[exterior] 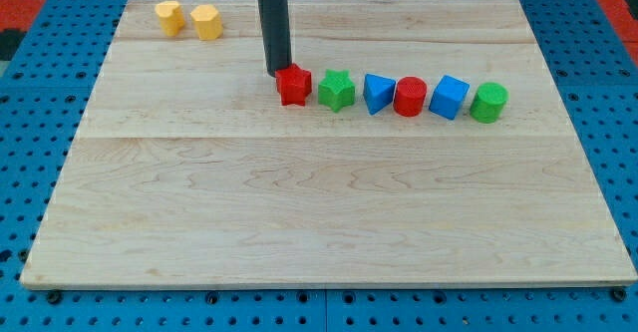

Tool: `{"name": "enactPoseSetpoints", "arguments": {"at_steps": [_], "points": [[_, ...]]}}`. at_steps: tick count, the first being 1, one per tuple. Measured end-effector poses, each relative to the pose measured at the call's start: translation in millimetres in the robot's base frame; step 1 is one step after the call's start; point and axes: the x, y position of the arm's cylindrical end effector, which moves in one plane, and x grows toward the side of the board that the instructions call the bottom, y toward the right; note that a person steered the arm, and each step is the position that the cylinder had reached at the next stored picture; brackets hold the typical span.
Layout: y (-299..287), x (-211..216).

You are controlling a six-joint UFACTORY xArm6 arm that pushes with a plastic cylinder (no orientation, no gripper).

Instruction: Place the yellow hexagon left to the red star

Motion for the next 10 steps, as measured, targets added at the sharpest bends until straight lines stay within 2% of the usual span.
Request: {"name": "enactPoseSetpoints", "arguments": {"at_steps": [1, 2, 3, 4, 5, 6, 7, 8, 9, 10], "points": [[9, -15], [40, -56], [34, -126], [-9, -145], [-77, -137], [-103, -98], [-99, -45], [-95, -48], [-128, -52], [-179, -36]]}}
